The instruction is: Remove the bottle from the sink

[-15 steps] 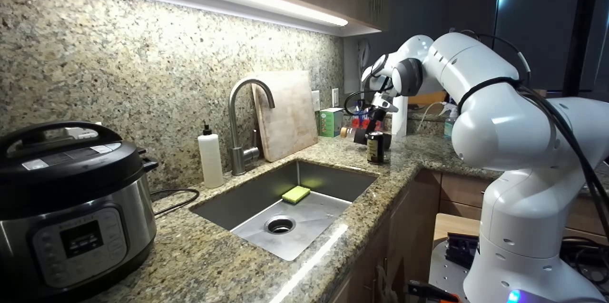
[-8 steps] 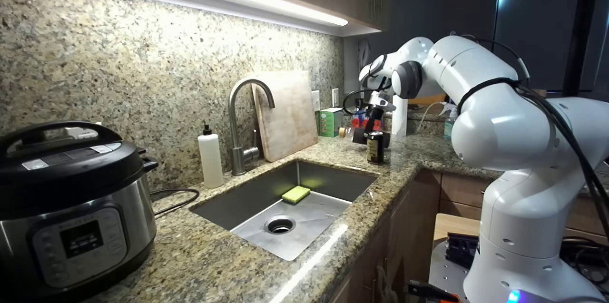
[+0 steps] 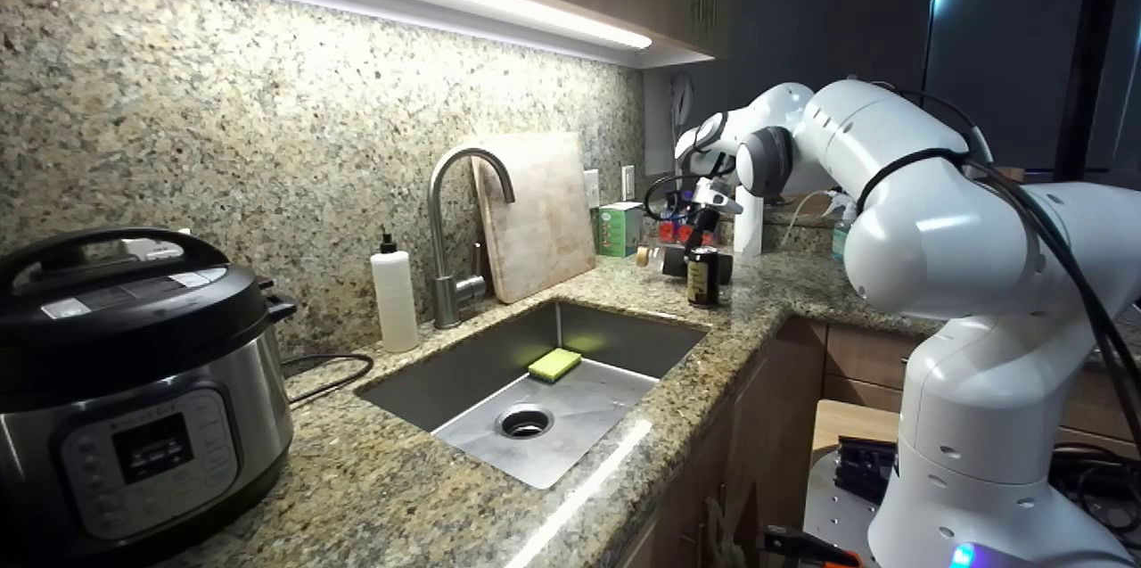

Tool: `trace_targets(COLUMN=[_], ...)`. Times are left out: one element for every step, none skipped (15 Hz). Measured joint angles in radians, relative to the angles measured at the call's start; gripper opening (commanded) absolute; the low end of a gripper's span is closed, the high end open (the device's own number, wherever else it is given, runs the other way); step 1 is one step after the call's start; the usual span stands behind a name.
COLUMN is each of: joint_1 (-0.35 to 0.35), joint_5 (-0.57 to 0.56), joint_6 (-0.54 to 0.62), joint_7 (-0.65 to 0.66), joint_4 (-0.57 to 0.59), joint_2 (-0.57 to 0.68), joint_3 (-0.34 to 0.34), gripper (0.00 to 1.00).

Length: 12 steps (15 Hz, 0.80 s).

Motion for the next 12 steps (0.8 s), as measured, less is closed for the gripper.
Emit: trace_targets(joint_1=[-0.002,-0.004,-0.007,-0.01,-0.011,-0.012,-0.012,-0.012,-0.012,-0.012,-0.012,-0.013], joint_5=[-0.003,-0.007,-0.011,-0.013,-0.016,-0.019,-0.022,-0.026,-0.029,-0.031,-0.031,-0.031], joint_6=[-0.006,-0.013,-0.023,-0.034,-0.045,-0.056,-0.067,-0.076,-0.081,-0.083,-0.083,-0.083], joint_7=[0.004,0.006,0.007,0.008,0.01,0.01,0.012,0.013,0.014,0.015,0.015,0.015], joint_4=[0.012,0.023,0.034,0.046,0.06,0.074,0.087,0.1,0.112,0.12,0.123,0.124], joint_2=[0.008,0.013,0.019,0.024,0.029,0.034,0.037,0.041,0.044,0.047,0.05,0.051], joint_3=[0.004,0.008,0.014,0.02,0.025,0.03,0.035,0.04,0.043,0.045,0.045,0.045], gripper=[0.95,0.96,1.0,1.0,1.0,1.0,1.0,1.0,1.0,1.0,1.0,1.0])
